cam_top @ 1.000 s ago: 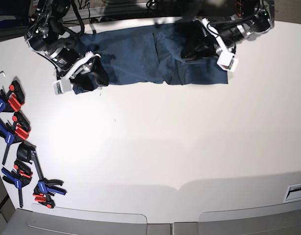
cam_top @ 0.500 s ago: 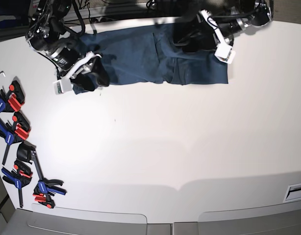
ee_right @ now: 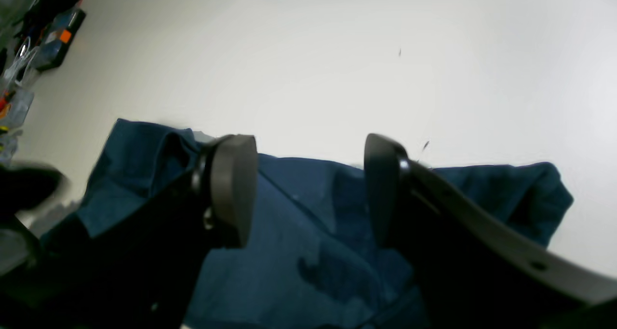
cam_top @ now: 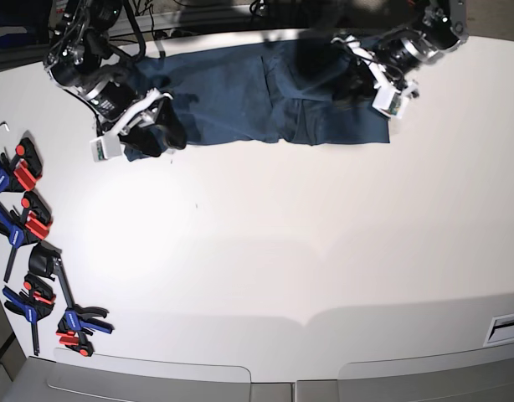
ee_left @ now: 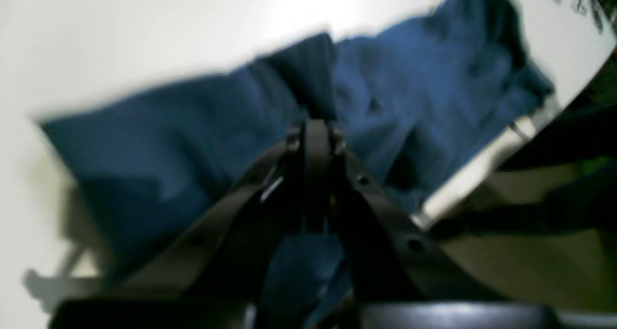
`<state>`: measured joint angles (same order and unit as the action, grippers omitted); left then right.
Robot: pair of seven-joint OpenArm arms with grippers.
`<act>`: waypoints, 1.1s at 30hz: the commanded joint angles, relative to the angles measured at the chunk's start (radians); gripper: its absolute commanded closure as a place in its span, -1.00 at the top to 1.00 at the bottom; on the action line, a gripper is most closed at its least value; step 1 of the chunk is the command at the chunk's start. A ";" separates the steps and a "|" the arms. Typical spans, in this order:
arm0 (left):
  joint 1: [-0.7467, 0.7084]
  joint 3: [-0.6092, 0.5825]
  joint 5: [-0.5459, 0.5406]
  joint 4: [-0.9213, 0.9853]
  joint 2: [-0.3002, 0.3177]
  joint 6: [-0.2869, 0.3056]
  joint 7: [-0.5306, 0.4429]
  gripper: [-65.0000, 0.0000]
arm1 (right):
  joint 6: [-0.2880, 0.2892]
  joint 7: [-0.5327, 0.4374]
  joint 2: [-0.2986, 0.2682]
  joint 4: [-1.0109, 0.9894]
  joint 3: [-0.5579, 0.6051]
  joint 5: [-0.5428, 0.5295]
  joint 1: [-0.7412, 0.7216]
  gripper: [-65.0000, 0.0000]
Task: Fold the T-shirt properly
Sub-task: 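Drag the folded layer toward the right gripper with the left gripper, then lift the collar end with the right gripper and fold it over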
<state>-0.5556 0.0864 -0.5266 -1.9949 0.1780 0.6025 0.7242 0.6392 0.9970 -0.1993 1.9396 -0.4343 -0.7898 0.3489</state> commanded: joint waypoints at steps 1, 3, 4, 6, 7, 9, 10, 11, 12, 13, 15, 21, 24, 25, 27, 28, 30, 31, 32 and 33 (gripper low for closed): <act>0.006 -0.018 -0.023 0.020 0.002 0.006 -0.024 -1.00 | 0.005 -0.030 -0.008 0.020 -0.004 -0.024 -0.006 0.01; 0.023 -0.062 -0.023 0.100 0.002 0.007 -0.019 -1.00 | 0.004 -0.033 -0.008 0.020 -0.004 -0.024 -0.005 0.01; 0.029 -0.086 -0.024 0.135 0.002 0.007 -0.008 -1.00 | 0.004 -0.033 -0.008 0.020 -0.004 -0.024 -0.005 0.01; 0.031 -0.131 -0.023 0.175 0.003 0.013 0.021 -1.00 | 0.004 -0.032 -0.009 0.020 -0.004 -0.024 -0.005 0.01; 0.029 -0.150 -0.024 0.180 0.003 0.024 0.040 -1.00 | 0.004 -0.032 -0.008 0.020 -0.004 -0.024 -0.005 0.01; 0.029 -0.174 -0.024 0.177 0.003 0.057 0.065 -1.00 | 0.005 -0.029 -0.008 0.020 -0.004 -0.023 -0.005 0.01; 0.029 -0.176 -0.024 0.169 0.002 0.064 0.064 -1.00 | 0.004 -0.028 -0.008 0.020 -0.004 -0.023 -0.005 0.01; 0.029 -0.176 -0.024 0.156 0.003 0.070 0.064 -1.00 | 0.004 -0.028 -0.008 0.020 -0.004 -0.016 -0.005 0.01; 0.029 -0.172 -0.024 0.137 0.003 0.071 0.064 -1.00 | 0.004 -0.029 -0.008 0.020 -0.004 -0.005 -0.005 0.01; 0.029 -0.171 -0.024 0.113 0.003 0.071 0.064 -1.00 | 0.004 -0.029 -0.009 0.020 -0.004 0.016 -0.005 0.01; 0.029 -0.171 -0.024 0.051 0.006 0.071 0.071 -1.00 | -0.024 -0.031 -0.009 0.020 -0.006 0.071 -0.005 0.01; 0.029 -0.171 -0.024 -0.130 0.006 0.071 0.097 -0.82 | -0.052 -0.052 -0.015 0.020 -0.073 0.189 -0.005 0.04; 0.029 -0.171 -0.023 -0.163 0.006 0.071 0.097 -0.59 | -0.072 -0.047 -0.041 0.003 -0.122 0.185 -0.004 0.22; 0.029 -0.171 -0.023 -0.163 0.006 0.071 0.097 -0.59 | -0.072 -0.047 -0.054 -0.013 -0.134 0.185 -0.004 0.24; 0.029 -0.171 -0.023 -0.162 0.006 0.070 0.098 -0.59 | -0.073 -0.048 -0.085 -0.060 -0.146 0.184 -0.005 0.24; 0.029 -0.171 -0.023 -0.162 0.006 0.070 0.098 -0.59 | -0.073 -0.047 -0.100 -0.090 -0.147 0.177 -0.005 0.24; 0.029 -0.171 -0.023 -0.162 0.006 0.070 0.097 -0.59 | -0.073 -0.048 -0.122 -0.160 -0.147 0.145 -0.005 0.31; 0.029 -0.171 -0.023 -0.162 0.006 0.070 0.097 -0.59 | -0.073 -0.047 -0.131 -0.196 -0.147 0.127 -0.006 0.34; 0.029 -0.171 -0.023 -0.162 0.006 0.070 0.097 -0.59 | -0.074 -0.047 -0.134 -0.230 -0.147 0.115 -0.011 0.37; 0.029 -0.171 -0.023 -0.162 0.006 0.070 0.097 -0.59 | -0.074 -0.047 -0.133 -0.261 -0.147 0.112 -0.019 0.37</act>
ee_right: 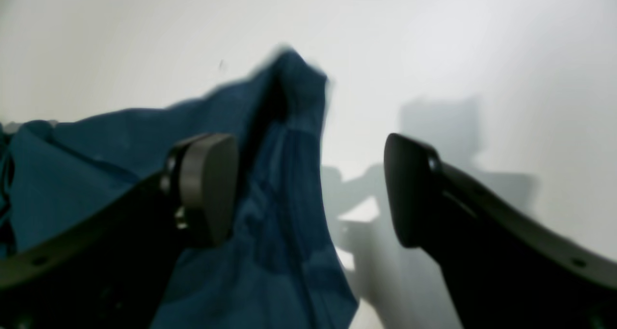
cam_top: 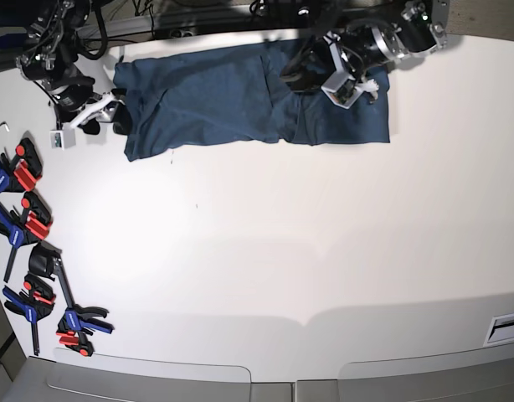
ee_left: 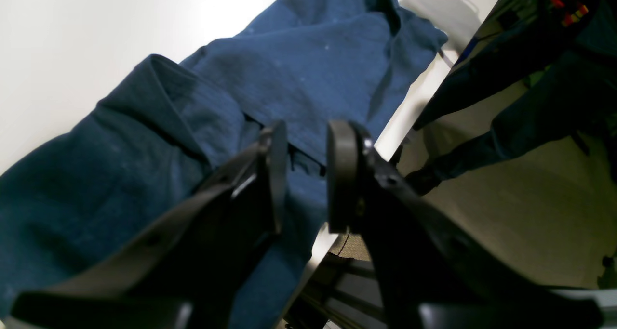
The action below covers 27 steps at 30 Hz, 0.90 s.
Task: Fold the T-shirt properly
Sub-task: 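Lift the collar end with the right gripper and fold it over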
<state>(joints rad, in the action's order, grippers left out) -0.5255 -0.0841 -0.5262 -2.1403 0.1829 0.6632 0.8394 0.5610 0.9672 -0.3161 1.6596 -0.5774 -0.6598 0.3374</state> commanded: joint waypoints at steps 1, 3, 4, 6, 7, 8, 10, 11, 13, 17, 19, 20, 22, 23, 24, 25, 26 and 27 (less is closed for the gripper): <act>-0.001 0.000 -0.024 -0.016 0.001 0.010 -0.018 -0.59 | 0.005 -0.017 -0.016 -0.009 -0.004 -0.019 -0.014 0.37; -0.001 0.000 -0.024 -0.016 0.001 0.010 -0.018 -0.59 | 0.005 -0.014 -0.016 -0.055 -0.004 -0.032 -0.030 0.37; -0.001 0.000 -0.024 -0.016 0.001 0.010 -0.018 -0.59 | 0.006 -0.013 -0.015 -0.068 -0.003 -0.032 -0.037 0.37; -0.001 0.000 -0.024 -0.016 0.001 0.010 -0.018 -0.59 | 0.008 -0.008 -0.016 -0.079 0.005 -0.032 -0.045 0.37; -0.001 0.000 -0.024 -0.016 0.001 0.010 -0.018 -0.59 | 0.008 -0.008 -0.016 -0.079 0.013 -0.037 -0.047 0.37; -0.001 0.000 -0.024 -0.016 0.001 0.010 -0.019 -0.59 | 0.008 -0.005 -0.016 -0.079 0.022 -0.058 -0.047 0.37; -0.001 0.000 -0.024 -0.016 0.001 0.010 -0.021 -0.59 | 0.020 0.011 -0.016 -0.079 0.039 -0.103 -0.047 0.37; -0.001 0.000 -0.024 -0.016 0.001 0.009 -0.021 -0.59 | 0.029 0.019 -0.016 -0.079 0.049 -0.112 -0.047 0.37; -0.001 0.000 -0.024 -0.016 0.001 0.010 -0.021 -0.59 | 0.032 0.022 -0.016 -0.079 0.072 -0.109 -0.047 0.37; -0.001 0.000 -0.024 -0.016 0.001 0.010 -0.021 -0.59 | 0.031 0.019 -0.013 -0.080 0.092 -0.102 -0.048 0.37; -0.001 0.000 -0.024 -0.016 0.001 0.010 -0.021 -0.59 | 0.029 0.018 -0.013 -0.085 0.092 -0.098 -0.050 0.37; -0.001 0.000 -0.024 -0.016 0.001 0.010 -0.021 -0.59 | 0.029 0.017 -0.013 -0.088 0.092 -0.087 -0.052 0.37; -0.001 0.000 -0.024 -0.016 0.001 0.010 -0.022 -0.59 | 0.026 0.015 -0.013 -0.106 0.092 -0.054 -0.059 0.37; -0.001 0.000 -0.024 -0.016 0.001 0.010 -0.022 -0.59 | 0.023 0.013 -0.013 -0.118 0.092 -0.046 -0.063 0.37; -0.001 0.000 -0.024 -0.016 0.001 0.010 -0.022 -0.59 | 0.017 0.013 -0.013 -0.132 0.092 -0.046 -0.066 0.37; -0.001 0.000 -0.024 -0.016 0.001 0.010 -0.022 -0.59 | 0.014 0.013 -0.013 -0.147 0.092 -0.047 -0.069 0.37; -0.001 0.000 -0.024 -0.016 0.001 0.010 -0.023 -0.59 | 0.014 0.013 -0.013 -0.162 0.093 -0.047 -0.072 0.37; -0.001 0.000 -0.024 -0.016 0.001 0.010 -0.023 -0.59 | 0.014 0.013 -0.013 -0.177 0.093 -0.051 -0.075 0.37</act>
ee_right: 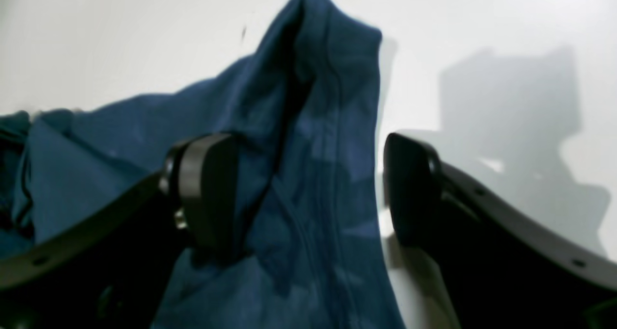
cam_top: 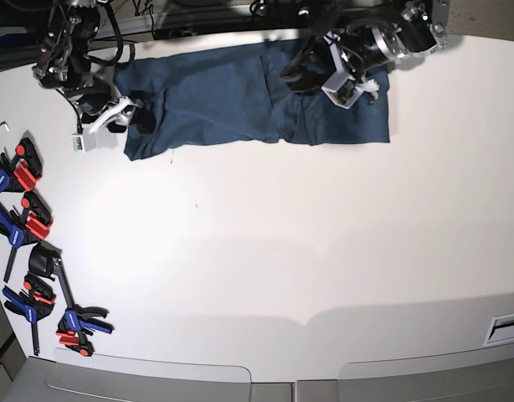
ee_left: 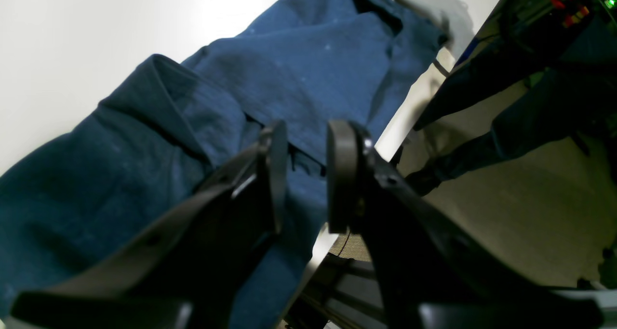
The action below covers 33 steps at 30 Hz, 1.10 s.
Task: Fold the T-shirt properly
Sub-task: 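Lift the collar end with the right gripper and fold it over, then carry the collar end over onto the hem fold with the right gripper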
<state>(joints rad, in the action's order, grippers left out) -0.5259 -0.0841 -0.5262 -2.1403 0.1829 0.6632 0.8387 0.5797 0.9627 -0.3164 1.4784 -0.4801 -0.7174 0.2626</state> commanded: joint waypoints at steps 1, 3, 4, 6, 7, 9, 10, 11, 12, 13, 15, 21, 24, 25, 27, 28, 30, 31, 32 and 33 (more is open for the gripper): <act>0.000 0.000 -0.024 -0.016 0.001 0.009 -0.024 -0.59 | -0.005 0.018 -0.013 -0.011 -0.004 0.003 -0.002 0.37; 0.000 0.000 -0.024 -0.016 0.001 0.006 -0.024 -0.59 | -0.004 0.020 -0.010 -0.031 -0.005 -0.011 -0.002 0.37; 0.000 0.000 -0.024 -0.016 0.001 0.006 -0.024 -0.59 | -0.004 0.031 -0.010 -0.033 -0.004 -0.026 -0.002 0.37; 0.000 0.000 -0.024 -0.016 0.001 0.006 -0.024 -0.59 | -0.003 0.074 -0.008 -0.032 -0.004 -0.077 -0.002 0.37; 0.000 0.000 -0.024 -0.016 0.001 0.006 -0.024 -0.59 | -0.001 0.093 -0.008 -0.032 -0.005 -0.111 -0.002 0.37; 0.000 0.000 -0.024 -0.017 0.001 0.006 -0.024 -0.59 | 0.023 0.125 -0.008 -0.032 -0.005 -0.173 -0.002 0.29; 0.000 0.000 -0.024 -0.017 0.001 0.006 -0.025 -0.59 | 0.028 0.138 -0.008 -0.032 -0.005 -0.196 -0.002 0.20; 0.000 0.000 -0.024 -0.018 0.001 0.006 -0.024 -0.59 | 0.031 0.148 -0.008 -0.032 -0.005 -0.214 -0.002 0.06; 0.000 0.000 -0.024 -0.020 0.001 0.006 -0.024 -0.59 | 0.031 0.157 -0.008 -0.032 -0.005 -0.228 -0.002 -0.12; 0.000 0.000 -0.024 -0.024 0.001 0.007 -0.024 -0.59 | 0.030 0.163 -0.008 -0.032 -0.005 -0.238 -0.002 -0.32; -0.001 0.000 -0.024 -0.044 0.001 0.006 -0.023 -0.59 | 0.030 0.163 -0.008 -0.032 -0.005 -0.245 -0.002 -0.72; -0.008 0.007 -0.012 -0.150 0.008 0.006 0.010 -0.60 | 0.030 0.164 -0.008 -0.032 -0.005 -0.257 -0.003 -1.00; -0.026 0.053 0.043 -0.165 0.026 -0.005 0.008 -0.61 | 0.034 0.186 -0.011 -0.019 -0.005 -0.293 -0.002 -1.00; -0.030 0.079 0.065 -0.163 0.033 -0.034 0.009 -0.62 | 0.046 0.199 -0.011 -0.010 -0.005 -0.319 -0.002 -1.00; -0.043 0.142 0.112 -0.160 0.048 -0.118 -0.006 -0.73 | 0.084 0.226 -0.010 0.022 -0.005 -0.373 -0.002 -1.00; -0.048 0.178 0.132 -0.157 0.055 -0.156 -0.013 -0.85 | 0.096 0.237 -0.010 0.042 -0.005 -0.401 -0.002 -1.00; -0.066 0.253 0.162 -0.150 0.066 -0.215 -0.029 -1.00 | 0.103 0.259 -0.010 0.087 -0.005 -0.453 -0.002 -1.00; -0.074 0.291 0.163 -0.143 0.070 -0.231 -0.031 -1.00 | 0.102 0.270 -0.007 0.112 -0.005 -0.475 -0.002 -1.00; -0.082 0.327 0.162 -0.130 0.070 -0.234 -0.031 -1.00 | 0.102 0.283 -0.004 0.140 -0.005 -0.495 -0.002 -1.00; -0.089 0.359 0.161 -0.111 0.070 -0.234 -0.032 -1.00 | 0.103 0.298 0.003 0.169 -0.005 -0.509 -0.002 -1.00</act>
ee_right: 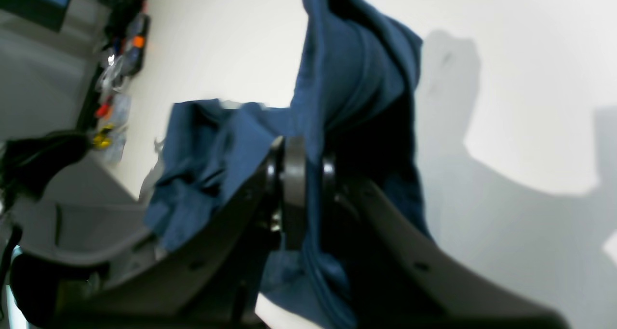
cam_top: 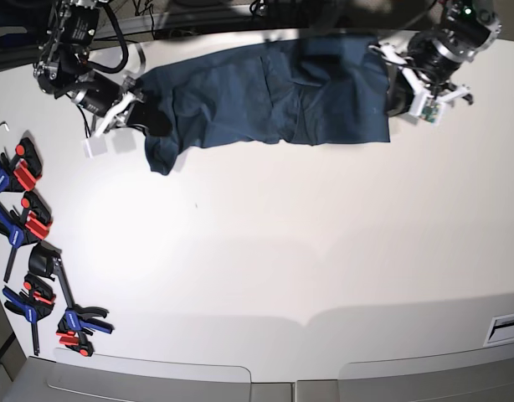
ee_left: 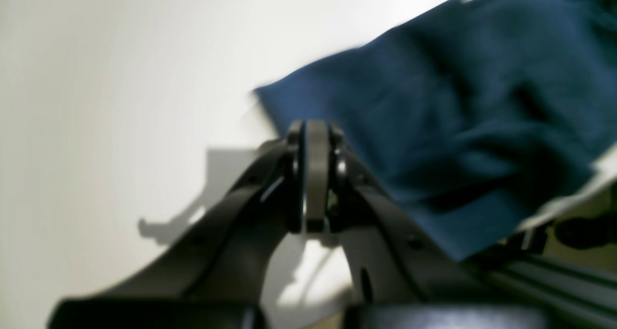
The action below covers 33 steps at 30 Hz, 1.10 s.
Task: Fold the T-shirt properly
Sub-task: 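Carry the collar end over onto the hem fold with the right gripper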
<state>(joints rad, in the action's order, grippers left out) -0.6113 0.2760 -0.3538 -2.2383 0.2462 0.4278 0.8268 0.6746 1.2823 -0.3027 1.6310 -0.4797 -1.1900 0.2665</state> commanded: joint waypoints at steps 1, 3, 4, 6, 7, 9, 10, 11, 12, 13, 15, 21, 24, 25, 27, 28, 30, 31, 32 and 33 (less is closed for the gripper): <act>-0.007 0.025 -0.014 0.015 0.006 0.001 -0.019 -1.00 | 0.008 -0.003 0.000 0.048 -0.005 -0.054 -0.006 -1.00; -0.006 0.058 -0.014 0.092 0.006 0.001 -0.020 -1.00 | 0.008 0.033 0.034 0.110 -0.004 -0.097 -0.006 -1.00; -0.005 0.064 -0.014 0.137 0.006 0.002 -0.021 -1.00 | 0.009 0.043 0.058 0.137 -0.004 -0.109 -0.005 -1.00; -0.003 0.064 -0.018 0.229 0.006 0.002 -0.032 -1.00 | 0.023 0.043 0.111 0.177 -0.003 -0.104 -0.001 -1.00; -0.004 0.064 -0.023 0.271 0.006 0.002 -0.049 -1.00 | 0.023 0.043 0.139 0.190 0.002 -0.100 0.000 -1.00; -0.003 0.064 -0.043 0.340 0.006 0.005 -0.069 -1.00 | 0.023 0.043 0.188 0.195 0.027 -0.096 0.000 -1.00; -0.003 0.064 -0.057 0.361 0.006 0.010 -0.072 -1.00 | 0.023 0.042 0.208 0.195 0.050 -0.092 0.003 -1.00; -0.003 0.064 -0.076 0.375 0.006 0.019 -0.072 -1.00 | 0.023 0.043 0.225 0.195 0.078 -0.088 0.003 -1.00; -0.003 0.064 -0.097 0.381 0.006 0.032 -0.072 -1.00 | 0.023 0.040 0.240 0.195 0.112 -0.070 0.005 -1.00; -0.004 0.064 -0.114 0.382 0.006 0.039 -0.069 -1.00 | 0.023 0.029 0.249 0.195 0.150 -0.049 0.006 -1.00; -0.003 0.064 -0.140 0.382 0.006 0.048 -0.061 -1.00 | 0.023 0.004 0.269 0.195 0.233 0.008 0.005 -1.00; -0.004 0.064 -0.153 0.382 0.006 0.059 -0.061 -1.00 | 0.023 -0.099 0.323 0.195 0.461 0.216 0.002 -1.00; -0.004 0.064 -0.153 0.382 0.006 0.059 -0.061 -1.00 | 0.011 -0.147 0.346 0.195 0.543 0.332 -0.006 -1.00; -0.003 0.064 -0.153 0.382 0.006 0.059 -0.061 -1.00 | -0.005 -0.169 0.351 0.195 0.567 0.367 -0.009 -1.00; -0.003 0.064 -0.153 0.382 0.006 0.059 -0.061 -1.00 | -0.032 -0.204 0.361 0.195 0.610 0.437 -0.018 -1.00; -0.003 0.064 -0.153 0.382 0.006 0.059 -0.061 -1.00 | -0.037 -0.223 0.364 0.195 0.631 0.471 -0.023 -1.00; -0.003 0.064 -0.153 0.382 0.006 0.059 -0.062 -1.00 | -0.053 -0.269 0.372 0.195 0.668 0.538 -0.030 -1.00; -0.003 0.064 -0.153 0.382 0.006 0.059 -0.062 -1.00 | -0.060 -0.284 0.375 0.195 0.687 0.566 -0.034 -1.00; -0.003 0.064 -0.153 0.382 0.006 0.059 -0.062 -1.00 | -0.066 -0.297 0.378 0.195 0.705 0.587 -0.037 -1.00; -0.003 0.064 -0.153 0.382 0.006 0.059 -0.062 -1.00 | -0.073 -0.304 0.378 0.195 0.724 0.600 -0.041 -1.00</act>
<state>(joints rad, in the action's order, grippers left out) -0.6094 0.3351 -0.4934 -1.8416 0.2443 0.4793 0.7845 0.5964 1.0103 0.0666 1.8076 0.2417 -0.5663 0.2352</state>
